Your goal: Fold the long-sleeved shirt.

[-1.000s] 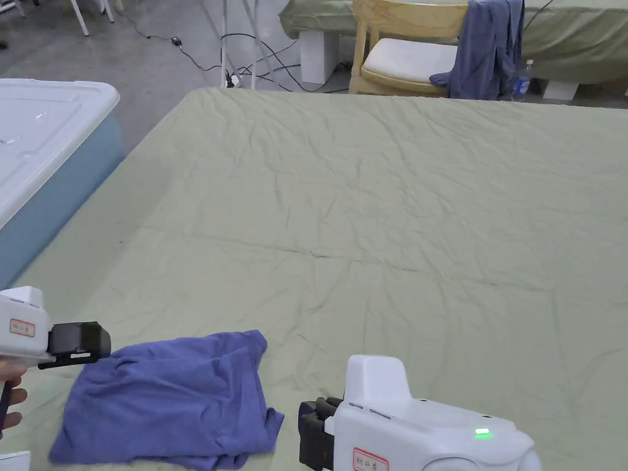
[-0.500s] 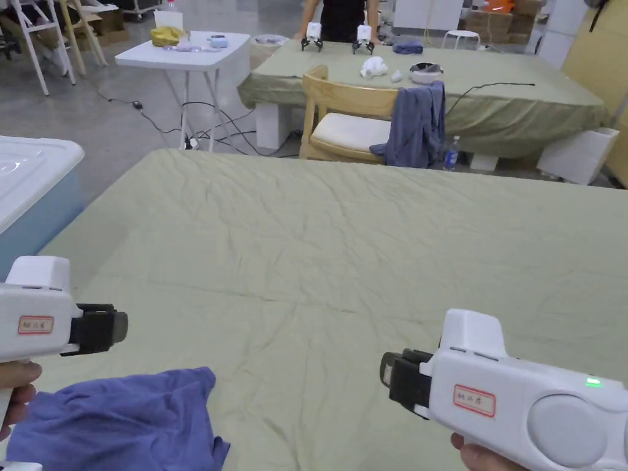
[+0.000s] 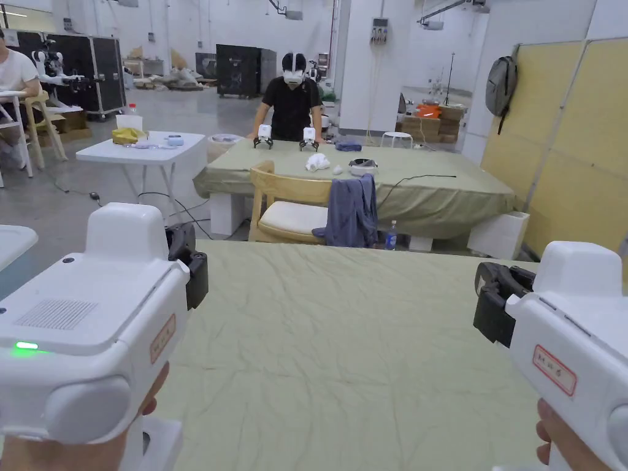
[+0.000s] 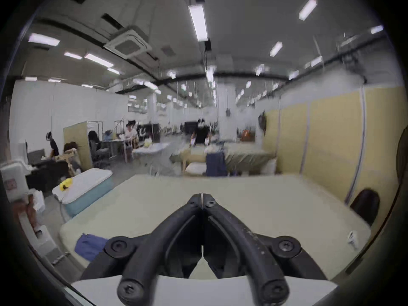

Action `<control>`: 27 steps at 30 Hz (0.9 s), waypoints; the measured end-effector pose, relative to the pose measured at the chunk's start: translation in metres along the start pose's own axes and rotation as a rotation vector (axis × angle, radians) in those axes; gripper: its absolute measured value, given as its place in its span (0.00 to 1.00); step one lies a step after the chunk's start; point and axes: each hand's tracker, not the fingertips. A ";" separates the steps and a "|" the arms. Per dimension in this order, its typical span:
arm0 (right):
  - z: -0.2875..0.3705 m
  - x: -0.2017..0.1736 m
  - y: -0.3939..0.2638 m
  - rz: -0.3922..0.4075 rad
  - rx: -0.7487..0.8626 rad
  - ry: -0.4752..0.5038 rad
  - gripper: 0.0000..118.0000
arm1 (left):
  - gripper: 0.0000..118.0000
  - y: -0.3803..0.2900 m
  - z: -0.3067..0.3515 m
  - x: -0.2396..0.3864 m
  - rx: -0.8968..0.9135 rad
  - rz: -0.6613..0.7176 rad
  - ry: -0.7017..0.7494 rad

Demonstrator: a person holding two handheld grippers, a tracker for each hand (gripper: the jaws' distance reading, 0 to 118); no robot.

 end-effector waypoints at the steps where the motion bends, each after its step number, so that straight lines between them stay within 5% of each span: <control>1: 0.007 0.003 -0.002 -0.013 0.015 -0.016 0.02 | 0.00 0.005 0.009 0.008 0.027 -0.007 -0.009; 18: 0.058 0.027 0.010 -0.042 0.053 0.026 0.03 | 0.01 0.026 0.053 0.053 -0.002 -0.004 -0.035; 20: 0.058 0.025 0.011 -0.032 0.054 0.019 0.03 | 0.19 0.028 0.056 0.052 0.005 0.002 -0.041; 22: 0.056 0.025 0.012 -0.035 0.051 0.021 0.03 | 0.92 0.028 0.053 0.050 0.020 0.023 -0.037; 23: 0.054 0.026 0.012 -0.041 0.050 0.027 0.07 | 0.99 0.028 0.050 0.049 0.019 0.027 -0.004; 24: 0.052 0.027 0.012 -0.042 0.050 0.025 0.23 | 0.99 0.031 0.055 0.047 0.053 0.016 -0.019; 26: 0.048 0.026 0.013 -0.044 0.049 0.027 0.86 | 1.00 0.034 0.053 0.045 0.048 0.031 0.008; 27: 0.043 0.025 0.013 -0.060 0.021 0.009 1.00 | 1.00 0.036 0.054 0.044 0.053 0.042 0.005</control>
